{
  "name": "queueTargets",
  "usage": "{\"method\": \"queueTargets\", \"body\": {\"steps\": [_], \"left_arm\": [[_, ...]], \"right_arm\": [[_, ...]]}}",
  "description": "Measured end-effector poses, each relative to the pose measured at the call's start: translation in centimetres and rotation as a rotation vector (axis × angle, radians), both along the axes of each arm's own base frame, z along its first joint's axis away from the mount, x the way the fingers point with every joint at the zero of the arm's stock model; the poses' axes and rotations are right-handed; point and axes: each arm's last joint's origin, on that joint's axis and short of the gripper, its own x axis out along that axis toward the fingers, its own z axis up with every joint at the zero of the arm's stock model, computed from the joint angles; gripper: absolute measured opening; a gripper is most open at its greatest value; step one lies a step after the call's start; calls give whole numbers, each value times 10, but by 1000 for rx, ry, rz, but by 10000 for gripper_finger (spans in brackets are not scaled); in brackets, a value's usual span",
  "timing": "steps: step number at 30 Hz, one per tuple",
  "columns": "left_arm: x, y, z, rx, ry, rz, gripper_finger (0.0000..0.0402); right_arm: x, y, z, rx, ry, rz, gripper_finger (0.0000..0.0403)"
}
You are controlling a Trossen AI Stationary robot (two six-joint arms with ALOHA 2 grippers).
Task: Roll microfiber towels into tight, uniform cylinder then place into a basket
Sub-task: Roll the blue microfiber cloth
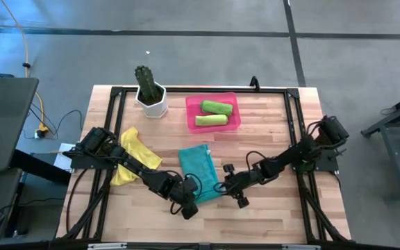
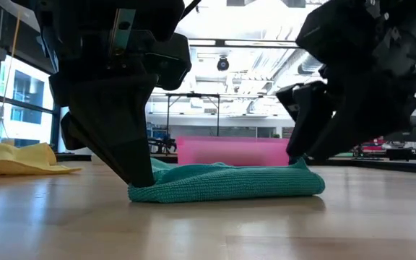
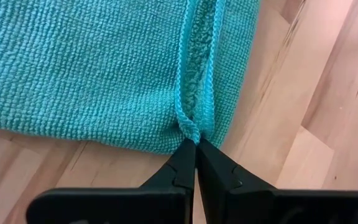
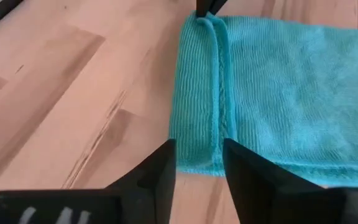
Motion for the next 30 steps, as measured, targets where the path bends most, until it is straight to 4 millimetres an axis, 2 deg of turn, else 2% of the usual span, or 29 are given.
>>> {"method": "queueTargets", "body": {"steps": [4,8,11,17,30], "left_arm": [[0,0,0,0,0,0,1],[0,0,0,0,-2,0,1],[0,0,0,0,-3,-1,1],[1,0,0,-3,-9,-1,1],[1,-1,1,-8,-16,-11,4]], "right_arm": [[-3,2,9,24,-10,26,153],[-3,13,9,46,-54,102,158],[-4,17,0,-2,-47,121,156],[4,13,-19,-34,-46,34,156],[10,10,-41,-10,-13,-33,156]]}}
